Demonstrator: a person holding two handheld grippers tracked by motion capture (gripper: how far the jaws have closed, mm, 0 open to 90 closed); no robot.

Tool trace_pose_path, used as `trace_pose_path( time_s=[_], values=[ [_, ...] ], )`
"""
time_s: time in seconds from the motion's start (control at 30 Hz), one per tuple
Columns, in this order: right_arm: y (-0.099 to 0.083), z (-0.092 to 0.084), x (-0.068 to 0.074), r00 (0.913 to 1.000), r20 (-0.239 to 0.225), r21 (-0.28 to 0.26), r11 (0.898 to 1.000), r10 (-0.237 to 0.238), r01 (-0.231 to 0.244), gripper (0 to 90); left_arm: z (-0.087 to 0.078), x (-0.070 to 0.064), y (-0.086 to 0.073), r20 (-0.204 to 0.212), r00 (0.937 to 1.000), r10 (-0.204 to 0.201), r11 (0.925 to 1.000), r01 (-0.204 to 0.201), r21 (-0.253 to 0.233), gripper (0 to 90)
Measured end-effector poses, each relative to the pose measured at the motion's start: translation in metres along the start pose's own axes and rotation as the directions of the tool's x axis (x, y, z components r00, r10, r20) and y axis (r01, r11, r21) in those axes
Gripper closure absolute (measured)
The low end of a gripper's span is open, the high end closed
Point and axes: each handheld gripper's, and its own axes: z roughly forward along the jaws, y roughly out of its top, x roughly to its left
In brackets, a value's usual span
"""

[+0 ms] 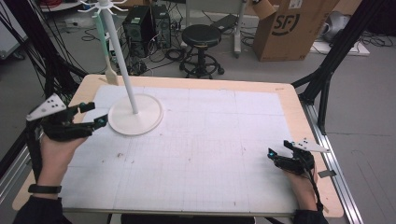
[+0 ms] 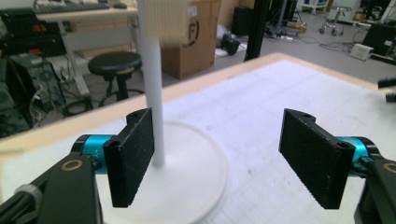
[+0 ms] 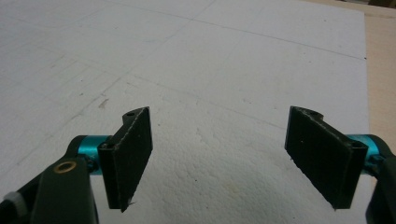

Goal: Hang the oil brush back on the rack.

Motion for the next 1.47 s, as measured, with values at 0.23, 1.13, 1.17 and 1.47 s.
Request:
trace_pose_path(
  time_s=[0.23,1.13,1.17,1.47],
  values=[
    [0.0,-0.001,-0.002,0.9997,0.007,-0.005,1.0,0.022,-0.022,21.8,0.018,-0.007,-0.044,0.01,0.9999,-0.008,0.9982,0.007,0.059,25.9],
    [0.0,0.0,-0.001,0.9999,0.004,-0.002,1.0,0.013,-0.013,22.1,0.035,-0.01,-0.091,0.02,0.9984,-0.054,0.9942,0.051,0.095,25.9],
    [0.0,0.0,-0.001,0.9999,0.004,-0.003,1.0,0.01,-0.01,22.1,0.035,-0.009,-0.092,0.018,0.9984,-0.053,0.9938,0.051,0.099,25.9],
    [0.0,0.0,0.0,1.0,0.004,0.003,1.0,0.009,-0.009,22.3,0.036,-0.009,-0.093,0.012,0.9983,-0.058,0.9907,0.056,0.124,26.1]
  ],
)
